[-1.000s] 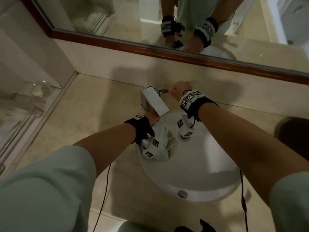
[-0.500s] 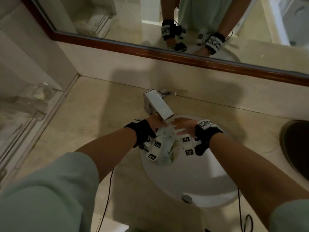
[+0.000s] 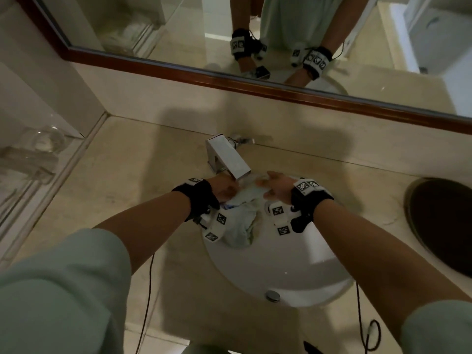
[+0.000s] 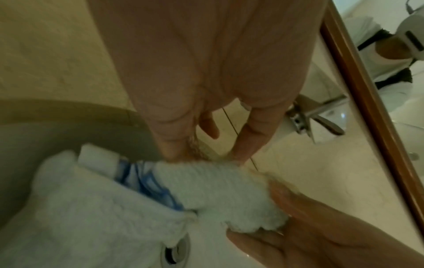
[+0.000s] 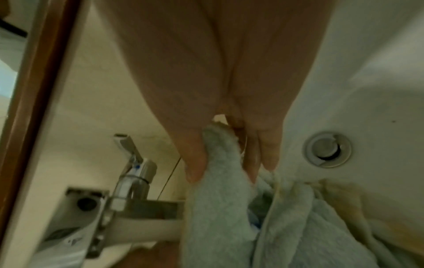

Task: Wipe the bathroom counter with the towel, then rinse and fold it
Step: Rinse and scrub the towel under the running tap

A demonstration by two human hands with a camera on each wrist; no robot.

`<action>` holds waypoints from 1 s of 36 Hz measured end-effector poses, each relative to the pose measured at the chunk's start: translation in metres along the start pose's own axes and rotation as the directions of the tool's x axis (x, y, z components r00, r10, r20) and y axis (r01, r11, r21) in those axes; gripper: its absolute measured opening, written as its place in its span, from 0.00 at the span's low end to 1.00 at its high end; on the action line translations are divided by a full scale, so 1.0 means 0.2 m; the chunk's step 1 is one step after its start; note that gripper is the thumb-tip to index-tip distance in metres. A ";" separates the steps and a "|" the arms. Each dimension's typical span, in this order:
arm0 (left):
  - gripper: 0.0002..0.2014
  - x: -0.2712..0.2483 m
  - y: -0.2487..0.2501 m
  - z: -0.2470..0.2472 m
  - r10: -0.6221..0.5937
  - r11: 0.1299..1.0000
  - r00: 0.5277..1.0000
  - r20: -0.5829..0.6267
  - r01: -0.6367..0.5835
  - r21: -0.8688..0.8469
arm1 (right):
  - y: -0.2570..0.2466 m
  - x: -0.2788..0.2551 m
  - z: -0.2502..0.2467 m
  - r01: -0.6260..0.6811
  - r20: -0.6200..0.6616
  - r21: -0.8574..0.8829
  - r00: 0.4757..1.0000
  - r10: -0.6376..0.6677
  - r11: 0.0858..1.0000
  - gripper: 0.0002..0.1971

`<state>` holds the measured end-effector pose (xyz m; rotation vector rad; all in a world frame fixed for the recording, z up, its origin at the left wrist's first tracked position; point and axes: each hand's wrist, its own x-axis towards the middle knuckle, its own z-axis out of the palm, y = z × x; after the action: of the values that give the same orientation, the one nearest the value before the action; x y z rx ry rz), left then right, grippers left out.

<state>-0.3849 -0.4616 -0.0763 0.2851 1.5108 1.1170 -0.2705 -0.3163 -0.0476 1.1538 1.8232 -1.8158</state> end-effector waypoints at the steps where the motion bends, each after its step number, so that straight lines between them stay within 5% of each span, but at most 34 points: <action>1: 0.06 0.06 -0.04 -0.03 0.009 0.998 1.000 0.022 -0.010 0.059 | 0.01 0.00 -0.03 -0.002 0.012 0.027 1.000 0.002 1.000 0.28; 2: 0.08 0.05 -0.04 -0.04 -0.060 0.990 0.982 0.181 0.034 0.140 | 0.01 -0.02 -0.05 0.009 0.006 0.068 1.000 -0.009 0.998 0.29; 3: 0.17 0.06 -0.07 -0.03 0.062 0.891 0.964 0.258 -0.170 0.422 | 0.01 -0.04 -0.07 0.013 0.000 0.132 1.000 -0.014 0.991 0.30; 4: 0.23 0.04 -0.05 0.00 0.180 0.817 0.931 0.319 -0.322 0.479 | 0.01 -0.06 -0.09 0.020 -0.006 0.179 1.000 -0.019 0.984 0.30; 5: 0.21 -0.02 -0.02 0.06 0.021 0.868 0.942 0.336 -0.184 0.462 | 0.02 -0.04 -0.11 0.025 -0.001 0.226 1.000 -0.025 0.974 0.32; 6: 0.16 -0.09 0.03 0.12 -0.069 0.889 0.973 0.221 -0.040 0.457 | 0.02 -0.06 -0.13 0.022 0.001 0.269 1.000 -0.024 0.963 0.32; 7: 0.21 -0.10 0.01 0.13 -0.061 0.840 0.992 0.108 -0.007 0.543 | 0.03 -0.06 -0.14 0.024 0.007 0.312 1.000 -0.027 0.950 0.31; 10: 0.33 -0.10 -0.03 0.17 -0.153 0.684 0.976 0.156 -0.009 0.729 | 0.03 -0.12 -0.14 0.017 0.019 0.356 0.999 -0.026 0.934 0.10; 14: 0.22 -0.10 -0.07 0.19 -0.088 0.690 0.993 0.079 0.004 0.724 | 0.02 -0.19 -0.15 0.025 0.005 0.377 1.000 -0.029 0.926 0.03; 17: 0.24 -0.14 -0.04 0.18 0.031 0.807 0.999 -0.033 -0.006 0.591 | 0.03 -0.19 -0.19 0.107 -0.020 0.454 0.994 -0.111 0.884 0.12; 19: 0.26 -0.17 0.00 0.16 0.077 0.873 0.991 -0.113 -0.012 0.488 | 0.02 -0.20 -0.21 0.161 -0.043 0.496 0.986 -0.161 0.853 0.10; 21: 0.28 -0.22 0.05 0.16 0.099 0.913 0.988 -0.115 -0.044 0.405 | -0.03 -0.29 -0.19 0.206 -0.114 0.535 0.979 -0.171 0.819 0.00; 27: 0.19 -0.29 0.09 0.13 0.077 0.957 0.992 -0.099 -0.046 0.286 | -0.07 -0.37 -0.19 0.245 -0.180 0.589 0.969 -0.170 0.770 0.08; 32: 0.21 -0.29 0.04 0.09 0.141 0.917 0.964 -0.226 -0.042 0.396 | -0.06 -0.39 -0.13 0.217 -0.128 0.581 0.976 -0.176 0.784 0.07; 34: 0.20 -0.28 0.01 0.08 0.133 0.820 0.965 -0.225 0.020 0.571 | -0.01 -0.36 -0.10 0.141 -0.085 0.496 0.990 -0.114 0.857 0.05; 36: 0.17 -0.29 -0.03 0.11 0.022 0.679 0.985 -0.173 0.112 0.725 | 0.09 -0.27 -0.08 0.030 0.034 0.333 0.998 -0.043 0.942 0.15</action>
<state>-0.3464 -0.4967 -0.0410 0.7146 2.0702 0.4319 -0.2192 -0.3203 -0.0187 1.1897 1.5624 -2.2145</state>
